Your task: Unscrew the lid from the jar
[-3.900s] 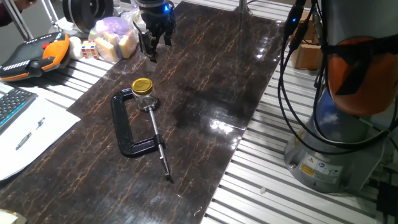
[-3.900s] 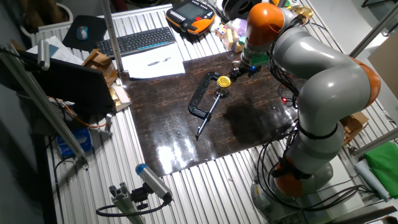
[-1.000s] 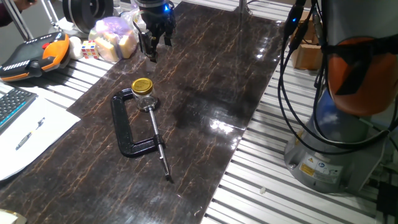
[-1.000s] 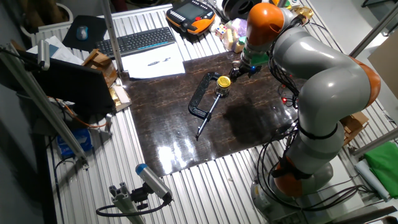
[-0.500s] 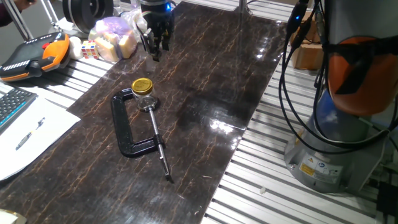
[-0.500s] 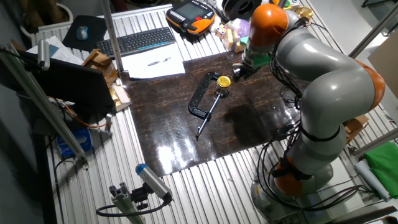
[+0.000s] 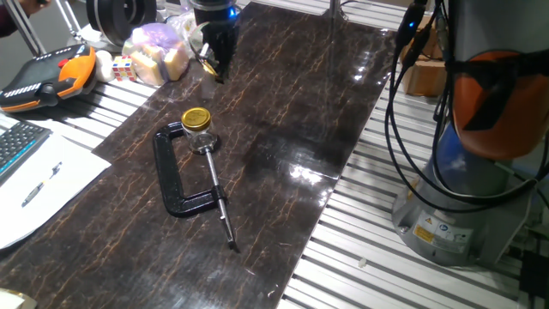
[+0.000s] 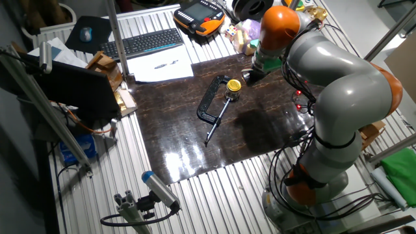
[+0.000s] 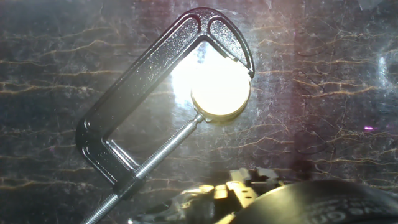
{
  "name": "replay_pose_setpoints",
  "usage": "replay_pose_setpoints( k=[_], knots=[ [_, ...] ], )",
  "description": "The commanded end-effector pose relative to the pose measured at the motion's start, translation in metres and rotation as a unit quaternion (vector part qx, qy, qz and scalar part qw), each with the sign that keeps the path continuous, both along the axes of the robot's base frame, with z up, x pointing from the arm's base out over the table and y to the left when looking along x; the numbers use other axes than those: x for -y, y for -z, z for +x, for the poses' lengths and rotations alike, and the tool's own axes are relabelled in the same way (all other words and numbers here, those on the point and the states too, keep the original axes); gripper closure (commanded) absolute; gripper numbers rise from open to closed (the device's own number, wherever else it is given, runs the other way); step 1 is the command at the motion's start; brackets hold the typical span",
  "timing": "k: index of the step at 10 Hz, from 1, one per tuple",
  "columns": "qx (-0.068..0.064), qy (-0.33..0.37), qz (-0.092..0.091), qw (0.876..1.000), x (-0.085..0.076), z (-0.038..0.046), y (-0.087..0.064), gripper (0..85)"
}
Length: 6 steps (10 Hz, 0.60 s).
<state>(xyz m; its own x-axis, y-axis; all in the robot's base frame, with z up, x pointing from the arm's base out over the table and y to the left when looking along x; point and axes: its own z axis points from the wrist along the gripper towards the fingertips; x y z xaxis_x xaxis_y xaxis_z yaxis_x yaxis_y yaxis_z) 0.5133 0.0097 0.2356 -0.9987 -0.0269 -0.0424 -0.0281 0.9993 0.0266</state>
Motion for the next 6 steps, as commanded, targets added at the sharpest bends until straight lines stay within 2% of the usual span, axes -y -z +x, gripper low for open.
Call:
replay_pose_setpoints(
  k=[1, 6],
  knots=[
    [0.002, 0.000, 0.000, 1.000, 0.000, 0.0018, 0.002, 84.3],
    [0.015, -0.006, -0.014, 1.000, -0.008, 0.0203, 0.018, 84.3]
  ],
)
